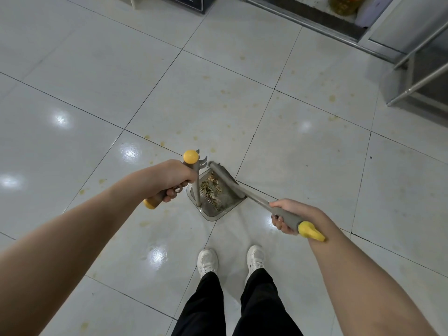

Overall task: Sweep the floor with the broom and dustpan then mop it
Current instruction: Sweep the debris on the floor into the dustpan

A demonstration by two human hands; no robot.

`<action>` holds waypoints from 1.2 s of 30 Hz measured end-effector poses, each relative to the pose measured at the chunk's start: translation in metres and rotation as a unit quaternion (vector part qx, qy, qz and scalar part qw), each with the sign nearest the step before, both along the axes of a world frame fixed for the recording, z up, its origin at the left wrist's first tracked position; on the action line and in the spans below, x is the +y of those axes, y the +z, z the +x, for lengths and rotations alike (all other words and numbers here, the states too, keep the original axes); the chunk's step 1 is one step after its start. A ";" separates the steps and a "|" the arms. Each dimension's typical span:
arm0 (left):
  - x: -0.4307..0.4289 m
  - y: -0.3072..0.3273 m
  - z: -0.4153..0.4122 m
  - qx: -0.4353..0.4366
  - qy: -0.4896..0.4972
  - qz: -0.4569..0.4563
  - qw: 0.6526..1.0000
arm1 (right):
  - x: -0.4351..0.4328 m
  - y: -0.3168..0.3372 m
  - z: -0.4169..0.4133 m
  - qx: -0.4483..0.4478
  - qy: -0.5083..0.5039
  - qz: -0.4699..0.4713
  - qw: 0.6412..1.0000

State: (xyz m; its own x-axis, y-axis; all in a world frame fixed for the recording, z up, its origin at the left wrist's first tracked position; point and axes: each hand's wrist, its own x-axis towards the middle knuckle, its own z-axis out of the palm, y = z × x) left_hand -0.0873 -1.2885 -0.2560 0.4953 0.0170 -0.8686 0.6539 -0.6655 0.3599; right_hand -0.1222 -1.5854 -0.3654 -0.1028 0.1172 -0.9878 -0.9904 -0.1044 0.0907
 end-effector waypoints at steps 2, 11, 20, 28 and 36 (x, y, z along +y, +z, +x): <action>0.000 0.000 0.000 -0.002 0.000 -0.001 1.000 | -0.012 0.009 0.003 -0.001 -0.022 0.005 1.000; 0.001 -0.001 0.000 0.000 -0.002 -0.005 1.000 | -0.031 0.021 0.013 -0.025 -0.013 -0.035 0.999; 0.000 -0.003 0.002 0.004 0.000 -0.002 1.000 | 0.007 0.003 -0.011 -0.001 -0.026 -0.001 1.000; -0.002 -0.002 -0.009 -0.005 0.010 0.006 1.000 | -0.030 0.037 0.005 -0.018 -0.098 -0.012 0.995; 0.005 0.020 -0.017 -0.066 0.019 -0.041 0.997 | -0.031 0.063 0.007 -0.063 -0.081 -0.028 0.994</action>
State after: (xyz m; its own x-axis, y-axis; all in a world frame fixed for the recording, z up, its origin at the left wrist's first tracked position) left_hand -0.1040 -1.2836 -0.2363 0.6054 -0.0309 -0.7953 0.6215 -0.6058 0.4967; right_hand -0.1149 -1.6162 -0.3022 0.0377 0.0675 -0.9970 -0.9977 0.0590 -0.0338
